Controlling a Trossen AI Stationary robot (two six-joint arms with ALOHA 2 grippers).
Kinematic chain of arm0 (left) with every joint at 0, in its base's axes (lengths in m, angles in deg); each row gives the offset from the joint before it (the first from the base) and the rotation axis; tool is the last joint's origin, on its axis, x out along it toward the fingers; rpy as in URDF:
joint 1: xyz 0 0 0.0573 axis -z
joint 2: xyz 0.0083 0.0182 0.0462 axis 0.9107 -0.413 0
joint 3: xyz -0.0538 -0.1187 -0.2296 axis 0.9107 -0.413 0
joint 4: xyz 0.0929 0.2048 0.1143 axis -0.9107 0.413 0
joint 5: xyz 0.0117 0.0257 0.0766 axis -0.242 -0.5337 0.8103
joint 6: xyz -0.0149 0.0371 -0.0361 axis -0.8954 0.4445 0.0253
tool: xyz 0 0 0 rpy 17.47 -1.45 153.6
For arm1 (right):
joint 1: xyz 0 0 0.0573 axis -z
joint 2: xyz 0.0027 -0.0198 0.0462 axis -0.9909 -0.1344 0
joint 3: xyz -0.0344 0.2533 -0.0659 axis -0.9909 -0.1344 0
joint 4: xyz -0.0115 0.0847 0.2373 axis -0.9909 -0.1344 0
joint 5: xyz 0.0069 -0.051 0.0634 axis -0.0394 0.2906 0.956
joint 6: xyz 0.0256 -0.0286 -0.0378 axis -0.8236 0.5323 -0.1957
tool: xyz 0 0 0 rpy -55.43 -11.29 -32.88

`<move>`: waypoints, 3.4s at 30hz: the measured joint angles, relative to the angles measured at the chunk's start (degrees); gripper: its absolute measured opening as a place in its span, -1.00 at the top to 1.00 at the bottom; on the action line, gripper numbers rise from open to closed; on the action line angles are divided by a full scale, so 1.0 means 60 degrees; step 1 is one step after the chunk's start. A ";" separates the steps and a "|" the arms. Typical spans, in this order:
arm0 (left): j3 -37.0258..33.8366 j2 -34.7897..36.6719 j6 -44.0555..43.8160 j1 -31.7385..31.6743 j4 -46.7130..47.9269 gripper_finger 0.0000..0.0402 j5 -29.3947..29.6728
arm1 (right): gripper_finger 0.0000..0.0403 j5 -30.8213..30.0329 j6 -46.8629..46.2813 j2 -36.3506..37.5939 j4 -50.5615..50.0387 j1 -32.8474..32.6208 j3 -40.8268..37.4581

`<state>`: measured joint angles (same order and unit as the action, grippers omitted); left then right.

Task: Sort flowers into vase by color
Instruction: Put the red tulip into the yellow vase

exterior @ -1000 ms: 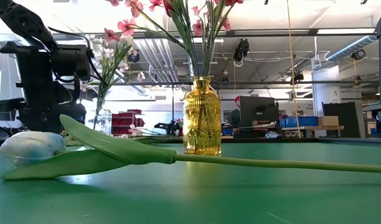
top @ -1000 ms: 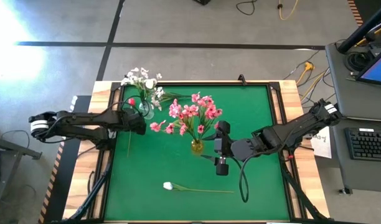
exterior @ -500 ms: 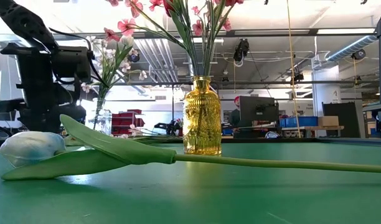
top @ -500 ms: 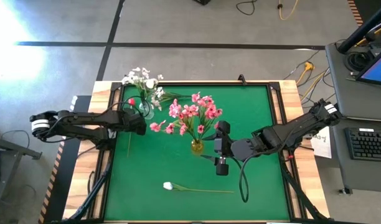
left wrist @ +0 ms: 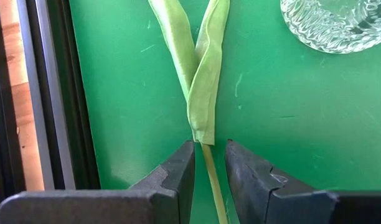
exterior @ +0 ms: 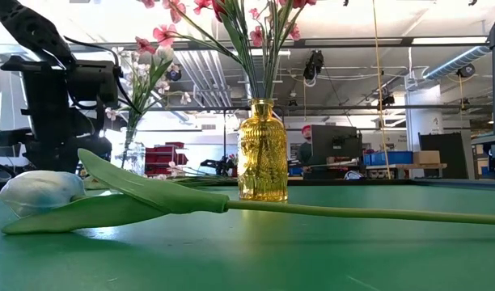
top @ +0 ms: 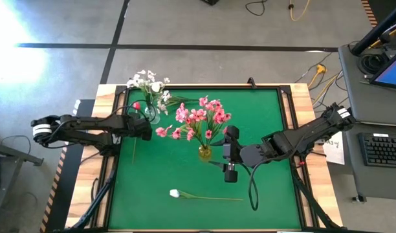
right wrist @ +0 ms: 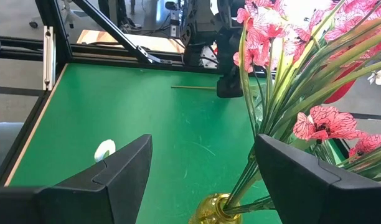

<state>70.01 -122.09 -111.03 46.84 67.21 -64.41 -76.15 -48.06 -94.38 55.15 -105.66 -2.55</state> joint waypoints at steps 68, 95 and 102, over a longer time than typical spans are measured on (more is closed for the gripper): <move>0.0828 0.0750 0.0428 0.0001 0.2206 0.71 -0.1515 | -0.37 0.0007 -0.0295 0.0000 -0.0413 -0.0064 -0.0007; 0.0587 -0.0187 0.0529 0.0001 0.1356 0.58 -0.0934 | -0.37 0.0009 -0.0331 0.0001 -0.0493 -0.0064 -0.0011; 0.0422 -0.0438 0.0529 0.0001 0.1245 0.58 -0.0936 | -0.37 0.0007 -0.0324 0.0002 -0.0489 -0.0064 -0.0011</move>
<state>72.55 -124.71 -107.86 46.84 74.68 -70.03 -76.11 -50.01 -94.37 52.21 -106.04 -2.61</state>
